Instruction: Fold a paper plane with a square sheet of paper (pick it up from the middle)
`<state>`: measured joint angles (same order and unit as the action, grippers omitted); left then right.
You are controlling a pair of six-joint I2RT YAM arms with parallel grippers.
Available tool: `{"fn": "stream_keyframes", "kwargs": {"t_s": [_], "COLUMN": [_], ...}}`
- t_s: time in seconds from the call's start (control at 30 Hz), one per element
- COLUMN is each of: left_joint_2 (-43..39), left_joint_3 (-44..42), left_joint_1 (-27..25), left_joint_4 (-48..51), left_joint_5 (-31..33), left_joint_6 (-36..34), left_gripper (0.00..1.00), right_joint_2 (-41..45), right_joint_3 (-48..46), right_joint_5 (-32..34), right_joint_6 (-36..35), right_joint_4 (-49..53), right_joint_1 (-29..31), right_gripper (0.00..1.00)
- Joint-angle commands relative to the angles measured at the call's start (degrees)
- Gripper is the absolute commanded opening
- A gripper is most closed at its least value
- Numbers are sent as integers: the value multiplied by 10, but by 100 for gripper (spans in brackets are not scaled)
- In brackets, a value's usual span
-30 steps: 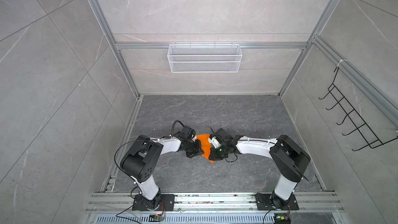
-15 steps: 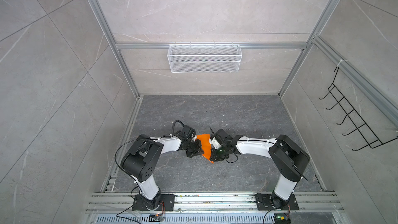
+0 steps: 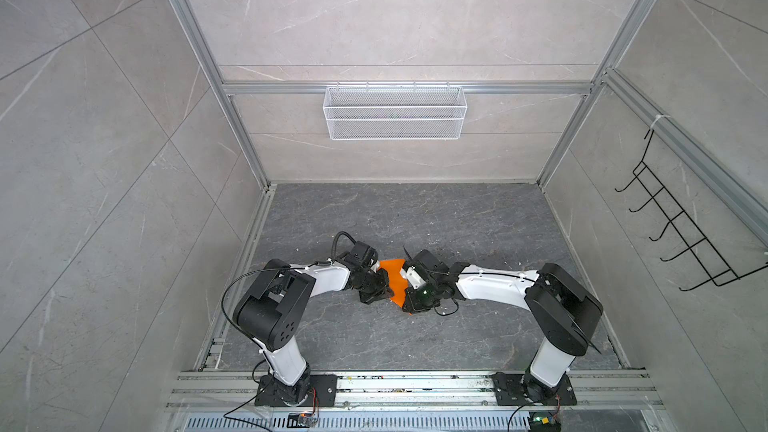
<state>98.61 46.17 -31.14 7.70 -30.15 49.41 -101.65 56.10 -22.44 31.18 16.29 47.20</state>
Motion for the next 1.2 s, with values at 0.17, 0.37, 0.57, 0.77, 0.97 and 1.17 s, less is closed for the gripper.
{"fn": "stream_keyframes", "kwargs": {"t_s": [0.17, 0.37, 0.57, 0.77, 0.97, 1.17], "left_joint_2": [27, 28, 28, 30, 34, 36], "left_joint_3": [-10, -5, 0, -1, 1, 7], "left_joint_1": [-1, -1, -1, -1, -1, -1], "left_joint_4": [46, 50, 55, 56, 63, 70], "left_joint_5": [61, 60, 61, 63, 66, 69], "left_joint_6": [-15, -19, -21, -21, -21, -23], "left_gripper": [1, 1, 1, 1, 1, 1], "right_joint_2": [-25, 3, 20, 4, -13, 4], "right_joint_3": [-3, -4, -1, -18, -23, -39], "right_joint_5": [27, 24, 25, 21, 30, 36], "right_joint_6": [8, 7, -1, 6, 5, -4], "right_joint_4": [16, 4, 13, 19, 35, 62], "right_joint_1": [3, 3, 3, 3, 4, 3], "right_gripper": [11, 11, 11, 11, 11, 11]}}
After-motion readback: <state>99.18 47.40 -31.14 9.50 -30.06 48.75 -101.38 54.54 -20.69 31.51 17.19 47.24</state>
